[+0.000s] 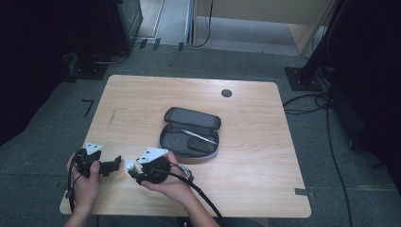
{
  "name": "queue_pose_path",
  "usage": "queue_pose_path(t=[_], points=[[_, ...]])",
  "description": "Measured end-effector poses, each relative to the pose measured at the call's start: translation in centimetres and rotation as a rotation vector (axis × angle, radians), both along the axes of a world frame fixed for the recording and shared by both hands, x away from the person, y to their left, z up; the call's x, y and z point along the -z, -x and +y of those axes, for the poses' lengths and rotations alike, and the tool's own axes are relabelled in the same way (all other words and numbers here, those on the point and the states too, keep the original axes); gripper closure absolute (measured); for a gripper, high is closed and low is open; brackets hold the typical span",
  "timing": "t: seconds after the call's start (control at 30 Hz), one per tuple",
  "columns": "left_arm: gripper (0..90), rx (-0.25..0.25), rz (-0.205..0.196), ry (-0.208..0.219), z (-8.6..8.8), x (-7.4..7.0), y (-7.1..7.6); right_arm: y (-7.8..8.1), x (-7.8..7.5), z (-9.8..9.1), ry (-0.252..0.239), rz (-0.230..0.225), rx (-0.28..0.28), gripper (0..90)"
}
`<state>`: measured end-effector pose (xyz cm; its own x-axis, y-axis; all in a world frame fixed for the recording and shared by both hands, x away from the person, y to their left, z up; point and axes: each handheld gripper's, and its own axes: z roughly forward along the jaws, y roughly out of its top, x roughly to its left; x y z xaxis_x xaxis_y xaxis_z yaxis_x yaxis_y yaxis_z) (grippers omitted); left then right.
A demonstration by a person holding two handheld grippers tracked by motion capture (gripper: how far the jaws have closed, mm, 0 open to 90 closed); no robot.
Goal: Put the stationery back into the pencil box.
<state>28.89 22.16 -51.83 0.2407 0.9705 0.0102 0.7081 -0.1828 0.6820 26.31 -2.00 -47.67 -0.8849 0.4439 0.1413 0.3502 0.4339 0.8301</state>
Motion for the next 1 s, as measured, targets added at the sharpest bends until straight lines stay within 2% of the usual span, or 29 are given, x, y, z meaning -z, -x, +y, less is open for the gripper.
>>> queue_pose_path(t=[0.17,0.33,0.47,0.7,1.0], points=[[0.0,0.000,0.000,0.000,0.0,0.0,0.0,0.1,-0.3,0.6,-0.013,-0.015,0.002,49.9],[0.0,0.000,-0.001,0.000,0.0,0.0,0.0,0.3,-0.3,1.3,-0.001,-0.038,0.009,52.1],[0.0,0.000,-0.001,0.000,0.0,0.0,0.0,0.5,-0.2,1.5,0.004,-0.063,0.014,64.4],[0.0,0.001,0.000,-0.001,0.0,0.0,0.0,0.2,-0.4,0.6,-0.010,-0.032,0.031,66.4],[0.0,0.001,0.000,-0.001,0.0,0.0,0.0,0.2,-1.4,-1.7,-0.013,-0.046,0.078,66.4]])
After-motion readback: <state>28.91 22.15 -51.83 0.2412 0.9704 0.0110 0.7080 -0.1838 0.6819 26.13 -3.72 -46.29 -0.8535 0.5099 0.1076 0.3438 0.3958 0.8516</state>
